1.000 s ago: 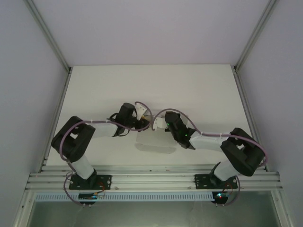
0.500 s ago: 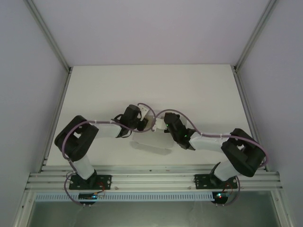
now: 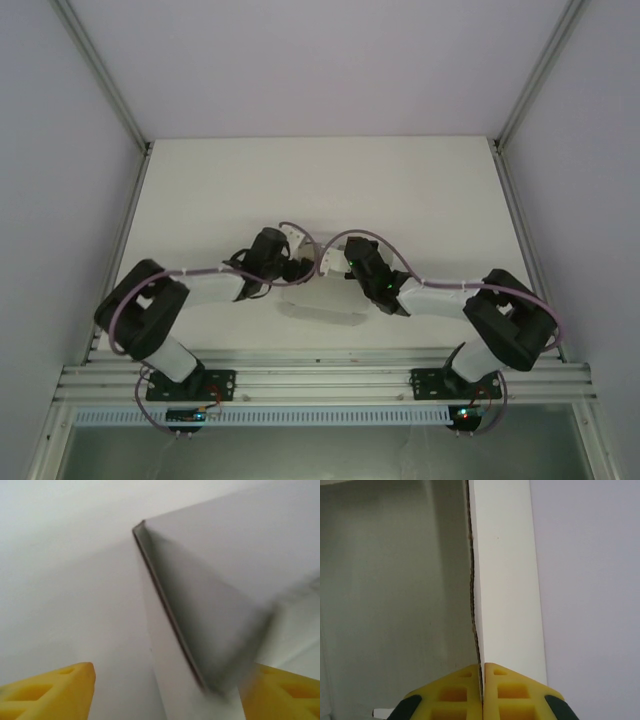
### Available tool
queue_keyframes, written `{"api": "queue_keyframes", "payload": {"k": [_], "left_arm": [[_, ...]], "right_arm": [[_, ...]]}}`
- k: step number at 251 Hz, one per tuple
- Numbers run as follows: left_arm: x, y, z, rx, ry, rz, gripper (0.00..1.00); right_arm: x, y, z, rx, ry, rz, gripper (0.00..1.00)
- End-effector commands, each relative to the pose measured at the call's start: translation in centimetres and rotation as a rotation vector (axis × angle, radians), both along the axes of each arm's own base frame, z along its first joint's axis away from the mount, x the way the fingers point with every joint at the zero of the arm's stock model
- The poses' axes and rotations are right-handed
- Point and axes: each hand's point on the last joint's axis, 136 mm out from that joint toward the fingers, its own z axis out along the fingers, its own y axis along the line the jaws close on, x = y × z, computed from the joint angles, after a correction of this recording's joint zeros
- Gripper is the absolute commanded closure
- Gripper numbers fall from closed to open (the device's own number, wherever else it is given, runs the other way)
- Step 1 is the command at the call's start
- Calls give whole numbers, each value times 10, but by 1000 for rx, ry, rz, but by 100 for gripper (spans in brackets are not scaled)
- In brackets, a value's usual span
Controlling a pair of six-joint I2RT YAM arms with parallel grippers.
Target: Assemble paper box
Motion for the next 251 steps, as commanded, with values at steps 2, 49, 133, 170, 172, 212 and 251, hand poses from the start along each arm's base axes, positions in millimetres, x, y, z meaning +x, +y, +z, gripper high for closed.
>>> {"api": "queue_keyframes", "payload": {"k": [2, 49, 133, 170, 172, 212, 251], "left_arm": [[-13, -11, 33, -112, -25, -67, 24], [-22, -4, 27, -105, -10, -74, 27], [9, -11, 8, -119, 43, -52, 48], [24, -16, 16, -125, -1, -32, 71], [24, -15, 16, -123, -4, -28, 71], [40, -3, 13, -16, -61, 74, 71], [56, 18, -3, 190, -130, 264, 85]], "right_arm": [[4, 0, -1, 11, 15, -25, 100], [6, 2, 2, 31, 6, -21, 100], [3, 4, -2, 31, 30, -1, 100], [1, 6, -3, 27, 36, 6, 100], [1, 5, -3, 26, 37, 6, 100], [-1, 3, -6, 17, 45, -2, 100], [-8, 7, -10, 18, 82, -2, 100]]}}
